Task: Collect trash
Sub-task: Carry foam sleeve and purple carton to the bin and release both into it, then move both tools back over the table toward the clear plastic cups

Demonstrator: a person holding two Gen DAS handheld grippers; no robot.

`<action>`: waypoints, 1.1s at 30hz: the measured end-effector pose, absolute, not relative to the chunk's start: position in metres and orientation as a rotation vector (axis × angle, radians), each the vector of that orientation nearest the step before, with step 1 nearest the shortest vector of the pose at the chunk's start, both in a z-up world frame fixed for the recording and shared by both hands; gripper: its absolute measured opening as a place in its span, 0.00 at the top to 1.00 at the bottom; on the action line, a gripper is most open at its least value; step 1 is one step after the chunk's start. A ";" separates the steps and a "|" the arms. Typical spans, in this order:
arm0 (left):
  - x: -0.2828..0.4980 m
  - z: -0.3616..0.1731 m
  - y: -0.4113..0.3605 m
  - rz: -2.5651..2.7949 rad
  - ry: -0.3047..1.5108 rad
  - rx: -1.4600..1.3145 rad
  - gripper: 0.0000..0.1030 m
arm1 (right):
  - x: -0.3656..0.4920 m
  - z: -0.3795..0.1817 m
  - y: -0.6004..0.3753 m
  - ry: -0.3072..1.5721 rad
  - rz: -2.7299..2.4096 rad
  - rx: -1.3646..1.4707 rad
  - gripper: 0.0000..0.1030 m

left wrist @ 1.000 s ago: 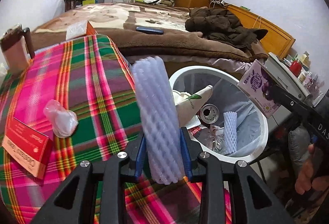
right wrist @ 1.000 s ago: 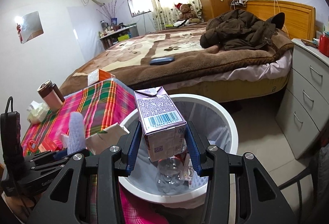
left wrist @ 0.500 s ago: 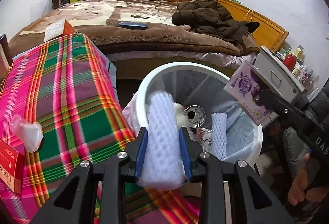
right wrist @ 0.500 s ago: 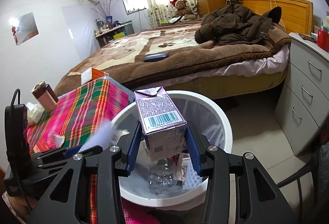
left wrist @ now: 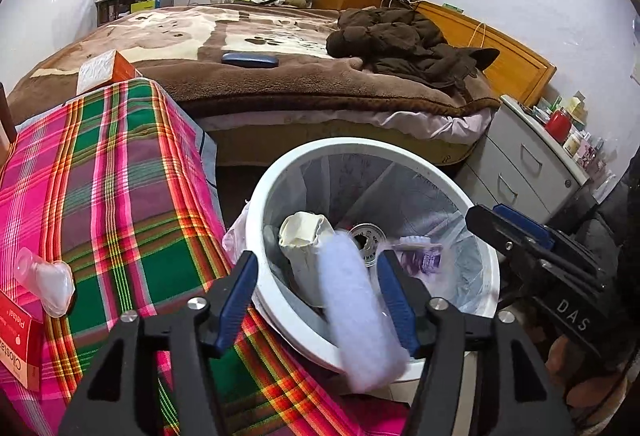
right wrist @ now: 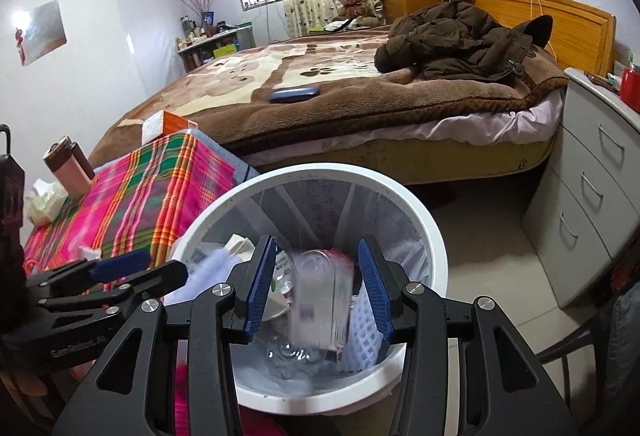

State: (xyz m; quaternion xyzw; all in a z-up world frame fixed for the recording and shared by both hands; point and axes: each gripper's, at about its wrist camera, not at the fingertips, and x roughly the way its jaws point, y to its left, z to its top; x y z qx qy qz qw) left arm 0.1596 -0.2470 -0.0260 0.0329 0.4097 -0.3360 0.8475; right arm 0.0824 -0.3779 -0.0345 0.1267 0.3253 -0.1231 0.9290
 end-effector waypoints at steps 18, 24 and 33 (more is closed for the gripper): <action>0.153 -0.014 -0.211 -0.653 0.823 0.030 0.31 | 0.079 -0.024 -0.362 0.627 -0.242 0.253 0.40; 0.147 -0.008 -0.192 -0.627 0.804 0.014 0.31 | 0.078 -0.019 -0.352 0.611 -0.225 0.247 0.40; 0.141 0.001 -0.152 -0.568 0.765 -0.022 0.31 | 0.081 -0.014 -0.330 0.594 -0.179 0.222 0.40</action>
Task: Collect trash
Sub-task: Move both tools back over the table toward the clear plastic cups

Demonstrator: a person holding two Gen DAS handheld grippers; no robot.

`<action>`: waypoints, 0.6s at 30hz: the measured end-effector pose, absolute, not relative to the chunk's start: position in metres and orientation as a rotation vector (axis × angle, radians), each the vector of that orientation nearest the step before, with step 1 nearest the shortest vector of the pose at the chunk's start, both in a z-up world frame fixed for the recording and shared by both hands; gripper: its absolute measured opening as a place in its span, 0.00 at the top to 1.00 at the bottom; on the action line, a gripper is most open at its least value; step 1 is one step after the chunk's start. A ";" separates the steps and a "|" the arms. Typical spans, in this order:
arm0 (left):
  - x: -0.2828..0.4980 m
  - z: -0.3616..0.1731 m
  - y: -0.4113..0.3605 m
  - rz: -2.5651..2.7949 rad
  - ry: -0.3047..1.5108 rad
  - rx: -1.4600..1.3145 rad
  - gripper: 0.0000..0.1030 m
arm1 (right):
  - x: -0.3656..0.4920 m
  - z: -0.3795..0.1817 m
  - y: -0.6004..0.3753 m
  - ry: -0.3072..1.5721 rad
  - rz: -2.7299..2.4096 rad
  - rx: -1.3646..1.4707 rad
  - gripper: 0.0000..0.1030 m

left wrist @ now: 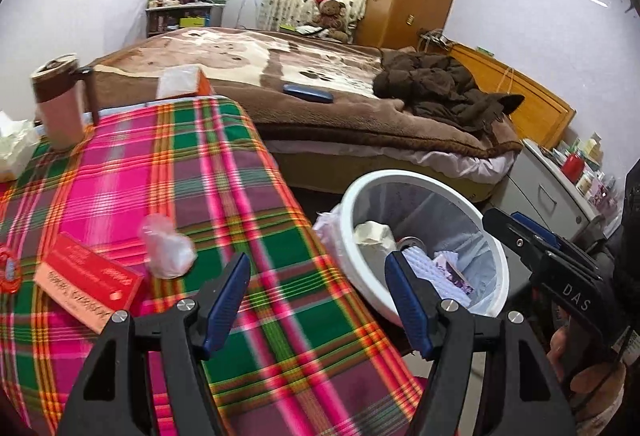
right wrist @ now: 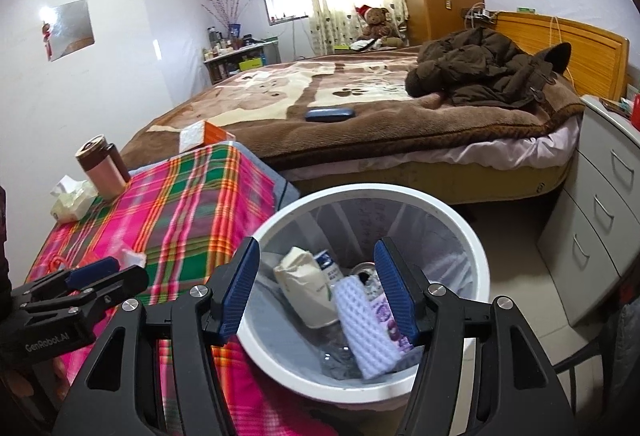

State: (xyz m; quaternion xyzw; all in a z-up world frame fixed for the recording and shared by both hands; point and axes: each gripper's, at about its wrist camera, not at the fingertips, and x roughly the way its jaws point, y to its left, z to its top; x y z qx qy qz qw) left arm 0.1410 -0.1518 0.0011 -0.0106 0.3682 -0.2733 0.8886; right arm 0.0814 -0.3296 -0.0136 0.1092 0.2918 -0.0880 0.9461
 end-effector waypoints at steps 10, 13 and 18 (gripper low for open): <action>0.142 0.006 -0.096 -0.461 0.734 -0.063 0.31 | 0.093 -0.012 -0.294 0.590 -0.089 0.190 0.40; 0.142 0.006 -0.081 -0.425 0.725 -0.071 0.31 | 0.095 -0.011 -0.283 0.585 -0.061 0.178 0.40; 0.143 0.007 -0.050 -0.364 0.705 -0.077 0.30 | 0.104 -0.012 -0.263 0.590 -0.011 0.167 0.40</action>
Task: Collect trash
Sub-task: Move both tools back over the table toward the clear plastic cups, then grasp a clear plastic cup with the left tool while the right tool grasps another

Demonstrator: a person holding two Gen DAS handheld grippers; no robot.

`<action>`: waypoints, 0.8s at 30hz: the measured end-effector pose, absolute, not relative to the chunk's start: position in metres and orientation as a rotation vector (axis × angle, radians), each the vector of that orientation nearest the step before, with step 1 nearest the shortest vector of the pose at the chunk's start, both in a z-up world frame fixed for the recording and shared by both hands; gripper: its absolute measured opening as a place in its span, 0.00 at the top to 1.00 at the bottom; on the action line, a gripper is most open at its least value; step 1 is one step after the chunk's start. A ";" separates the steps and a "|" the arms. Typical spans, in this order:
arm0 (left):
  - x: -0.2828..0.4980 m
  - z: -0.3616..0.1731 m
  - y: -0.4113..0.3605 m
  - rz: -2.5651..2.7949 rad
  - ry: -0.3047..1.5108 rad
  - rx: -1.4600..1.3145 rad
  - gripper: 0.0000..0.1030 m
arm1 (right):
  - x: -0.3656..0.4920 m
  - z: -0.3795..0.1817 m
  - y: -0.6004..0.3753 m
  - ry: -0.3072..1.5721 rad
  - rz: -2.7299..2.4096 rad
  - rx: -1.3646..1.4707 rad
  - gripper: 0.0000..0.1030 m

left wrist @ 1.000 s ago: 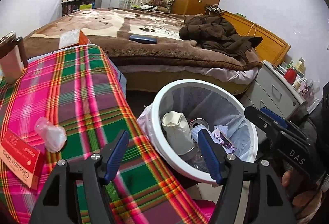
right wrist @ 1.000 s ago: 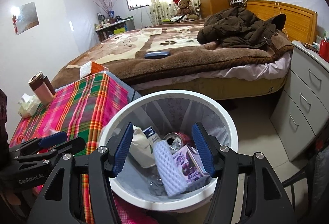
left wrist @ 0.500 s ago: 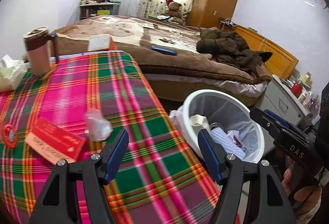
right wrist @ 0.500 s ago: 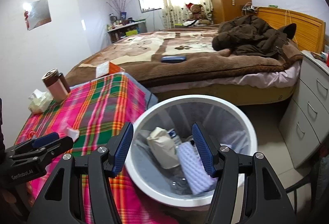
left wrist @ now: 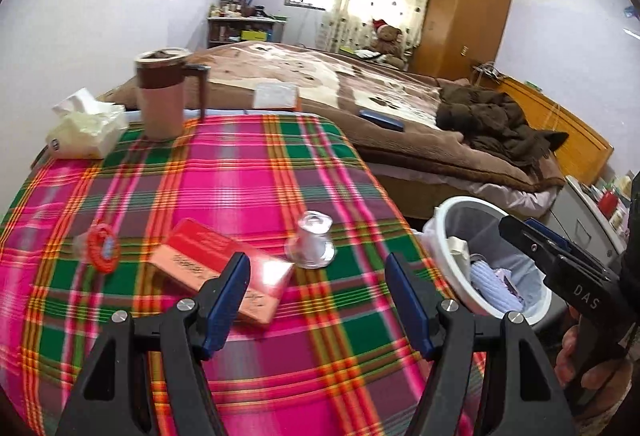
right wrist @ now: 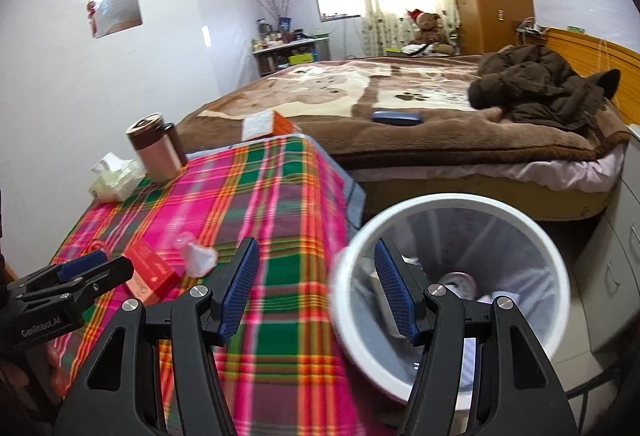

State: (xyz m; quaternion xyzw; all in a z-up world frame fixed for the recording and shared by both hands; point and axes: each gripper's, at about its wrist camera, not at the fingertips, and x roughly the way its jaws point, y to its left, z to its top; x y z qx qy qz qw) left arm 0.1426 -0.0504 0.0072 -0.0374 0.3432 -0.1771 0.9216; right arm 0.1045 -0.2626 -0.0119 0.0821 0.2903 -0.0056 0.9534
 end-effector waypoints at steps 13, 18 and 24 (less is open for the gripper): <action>0.152 0.001 0.025 -0.210 0.701 -0.119 0.30 | 0.132 -0.020 -0.206 0.630 0.114 0.112 0.40; 0.160 -0.004 0.052 -0.154 0.709 -0.132 0.29 | 0.144 -0.025 -0.191 0.663 0.137 0.093 0.40; 0.173 -0.015 0.072 -0.109 0.737 -0.152 0.28 | 0.158 -0.034 -0.178 0.704 0.156 0.077 0.40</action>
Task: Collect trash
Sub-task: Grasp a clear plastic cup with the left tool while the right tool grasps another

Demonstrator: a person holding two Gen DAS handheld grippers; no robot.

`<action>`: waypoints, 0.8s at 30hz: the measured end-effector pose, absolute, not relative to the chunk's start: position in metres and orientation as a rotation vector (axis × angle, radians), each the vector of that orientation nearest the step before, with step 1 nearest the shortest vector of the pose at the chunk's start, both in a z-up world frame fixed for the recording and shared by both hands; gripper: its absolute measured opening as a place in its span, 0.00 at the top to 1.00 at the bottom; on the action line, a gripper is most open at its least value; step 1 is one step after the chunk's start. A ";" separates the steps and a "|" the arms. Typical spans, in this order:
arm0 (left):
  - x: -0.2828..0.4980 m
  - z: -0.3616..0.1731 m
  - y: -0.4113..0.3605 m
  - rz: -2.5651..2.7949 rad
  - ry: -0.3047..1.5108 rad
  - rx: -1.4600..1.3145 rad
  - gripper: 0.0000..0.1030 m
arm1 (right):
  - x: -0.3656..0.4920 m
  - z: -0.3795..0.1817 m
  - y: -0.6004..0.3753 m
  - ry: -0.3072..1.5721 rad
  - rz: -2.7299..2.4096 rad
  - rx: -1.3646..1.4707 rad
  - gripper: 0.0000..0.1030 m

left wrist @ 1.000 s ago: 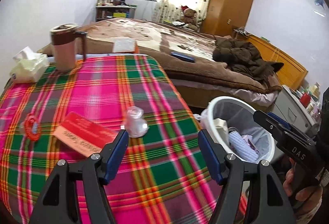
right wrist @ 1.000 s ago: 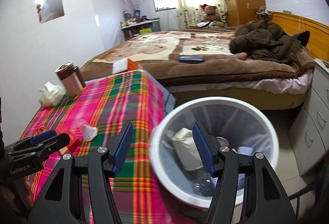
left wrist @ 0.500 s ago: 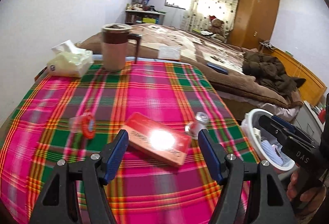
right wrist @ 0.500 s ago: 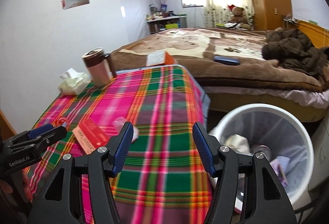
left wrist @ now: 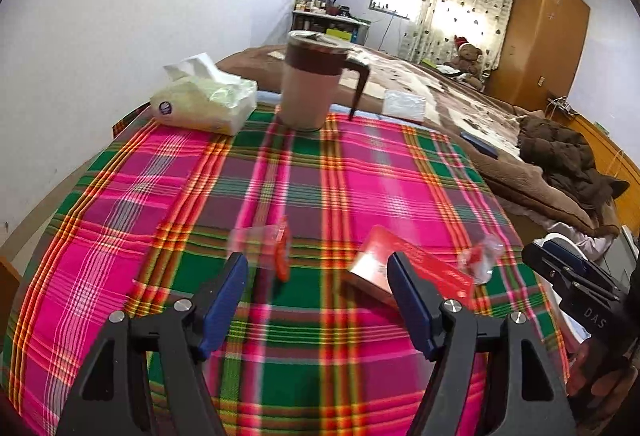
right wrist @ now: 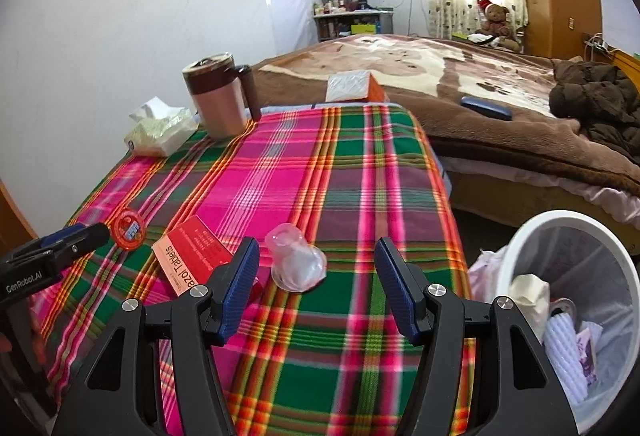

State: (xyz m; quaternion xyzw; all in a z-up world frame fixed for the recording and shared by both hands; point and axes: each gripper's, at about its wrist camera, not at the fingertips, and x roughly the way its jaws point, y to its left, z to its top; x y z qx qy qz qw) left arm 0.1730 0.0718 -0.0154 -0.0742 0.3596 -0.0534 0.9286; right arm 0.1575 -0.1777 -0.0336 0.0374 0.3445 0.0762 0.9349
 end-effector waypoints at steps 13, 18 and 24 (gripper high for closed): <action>0.202 -0.039 0.101 -0.070 0.803 -0.192 0.28 | 0.179 -0.044 -0.162 0.769 0.172 0.059 0.40; 0.211 -0.045 0.107 -0.069 0.819 -0.206 0.28 | 0.185 -0.048 -0.158 0.786 0.171 0.054 0.40; 0.219 -0.050 0.106 -0.076 0.825 -0.198 0.28 | 0.191 -0.053 -0.158 0.806 0.168 0.075 0.40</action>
